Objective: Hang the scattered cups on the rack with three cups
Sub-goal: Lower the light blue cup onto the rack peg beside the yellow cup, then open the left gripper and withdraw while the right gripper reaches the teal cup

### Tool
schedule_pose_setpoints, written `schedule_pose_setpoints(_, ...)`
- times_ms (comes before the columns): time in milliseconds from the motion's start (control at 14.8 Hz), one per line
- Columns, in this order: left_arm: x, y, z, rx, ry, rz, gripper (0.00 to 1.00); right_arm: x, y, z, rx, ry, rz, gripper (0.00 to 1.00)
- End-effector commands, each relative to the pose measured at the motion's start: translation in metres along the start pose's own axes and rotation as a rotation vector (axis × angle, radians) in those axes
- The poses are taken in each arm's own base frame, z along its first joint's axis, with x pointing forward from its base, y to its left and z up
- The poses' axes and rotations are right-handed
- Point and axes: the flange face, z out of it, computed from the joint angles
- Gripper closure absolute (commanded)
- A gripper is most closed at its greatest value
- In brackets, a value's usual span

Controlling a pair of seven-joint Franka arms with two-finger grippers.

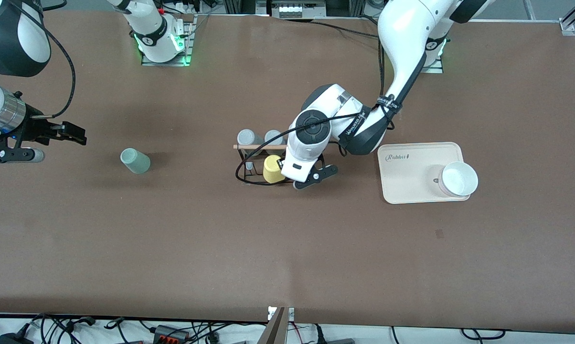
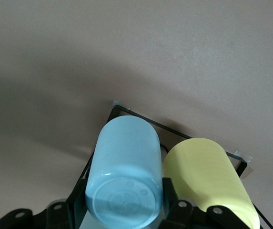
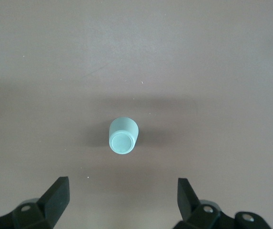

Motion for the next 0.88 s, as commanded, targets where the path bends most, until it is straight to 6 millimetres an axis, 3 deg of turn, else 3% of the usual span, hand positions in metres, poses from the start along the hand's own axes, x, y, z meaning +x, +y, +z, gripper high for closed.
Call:
schedule_pose_setpoints(0, 0.001, 0.004, -0.005, -0.002, 0.012, -0.006, 0.26, 0.0, 0.0, 0.004, -0.013, -0.007, 0.009, 0.0)
schedule_pose_setpoints(270, 0.006, -0.002, -0.044, -0.037, 0.036, -0.012, 0.25, 0.0, 0.0, 0.007, -0.013, -0.012, 0.008, 0.0)
schedule_pose_setpoints(472, 0.015, -0.018, -0.08, -0.033, 0.049, -0.027, 0.15, -0.002, 0.0, 0.012, -0.012, -0.022, 0.008, 0.0)
schedule_pose_setpoints(674, 0.045, -0.057, -0.13, -0.012, 0.054, -0.074, 0.01, 0.0, -0.001, 0.021, -0.012, -0.008, 0.005, 0.0)
schedule_pose_setpoints(809, 0.072, -0.094, -0.164, 0.005, 0.046, -0.053, 0.0, 0.0, -0.005, 0.038, -0.013, 0.007, -0.002, 0.0)
